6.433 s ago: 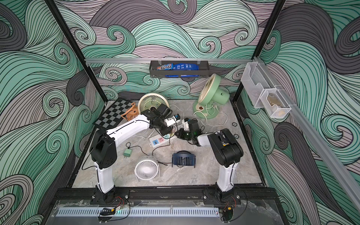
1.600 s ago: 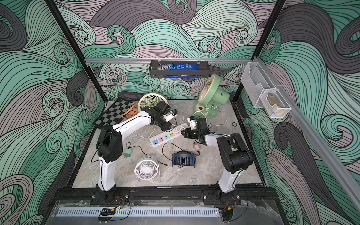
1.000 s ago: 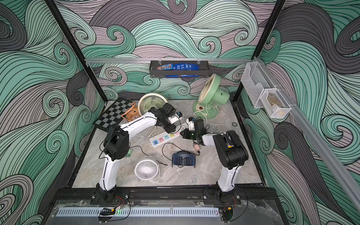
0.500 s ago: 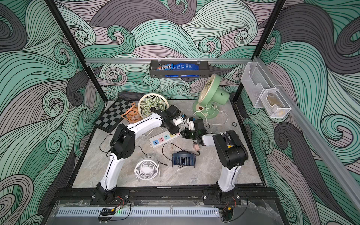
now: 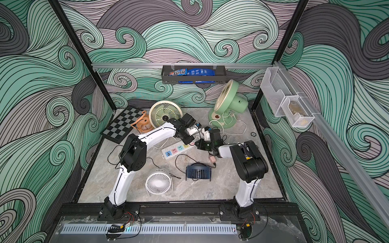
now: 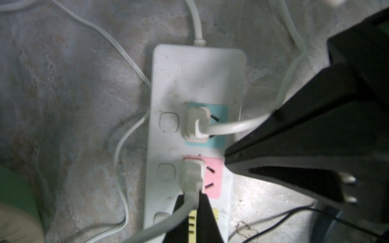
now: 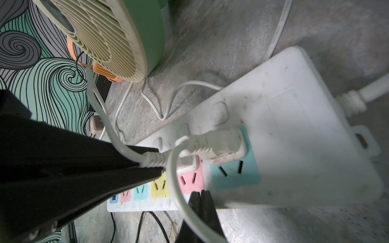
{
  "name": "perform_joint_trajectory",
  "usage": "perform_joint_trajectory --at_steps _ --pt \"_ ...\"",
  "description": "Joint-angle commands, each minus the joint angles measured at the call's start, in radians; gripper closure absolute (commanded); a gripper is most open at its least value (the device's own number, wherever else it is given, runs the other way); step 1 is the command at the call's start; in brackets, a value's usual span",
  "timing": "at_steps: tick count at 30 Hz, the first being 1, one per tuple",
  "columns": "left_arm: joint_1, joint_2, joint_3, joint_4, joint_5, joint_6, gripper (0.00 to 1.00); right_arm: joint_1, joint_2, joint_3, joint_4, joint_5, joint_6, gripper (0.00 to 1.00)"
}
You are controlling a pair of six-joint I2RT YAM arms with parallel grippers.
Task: Unplug the desk fan from the power strip
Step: Remove the plug from the socket.
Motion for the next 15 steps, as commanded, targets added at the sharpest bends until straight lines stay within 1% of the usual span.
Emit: perform_joint_trajectory --at_steps 1,4,6,8,11,14,15 --pt "-0.032 -0.032 -0.061 0.066 -0.082 0.018 1.00 0.008 0.024 -0.014 -0.017 0.024 0.011 1.00" --pt "-0.055 -0.053 -0.098 0.112 -0.158 0.037 1.00 0.009 0.031 -0.014 -0.017 0.029 0.016 1.00" --pt "-0.060 -0.058 -0.106 0.133 -0.187 0.038 1.00 0.010 0.034 -0.014 -0.017 0.030 0.018 1.00" --pt "-0.055 -0.055 -0.095 0.128 -0.175 0.021 1.00 0.012 0.037 -0.014 -0.017 0.030 0.019 1.00" --pt "-0.046 -0.045 -0.068 0.083 -0.119 -0.012 1.00 0.014 0.040 -0.014 -0.017 0.030 0.021 1.00" --pt "-0.048 -0.054 -0.073 0.093 -0.112 -0.022 1.00 0.014 0.040 -0.014 -0.017 0.030 0.020 1.00" --pt "-0.048 -0.053 -0.069 0.094 -0.116 -0.023 0.97 0.014 0.040 -0.014 -0.017 0.030 0.021 1.00"
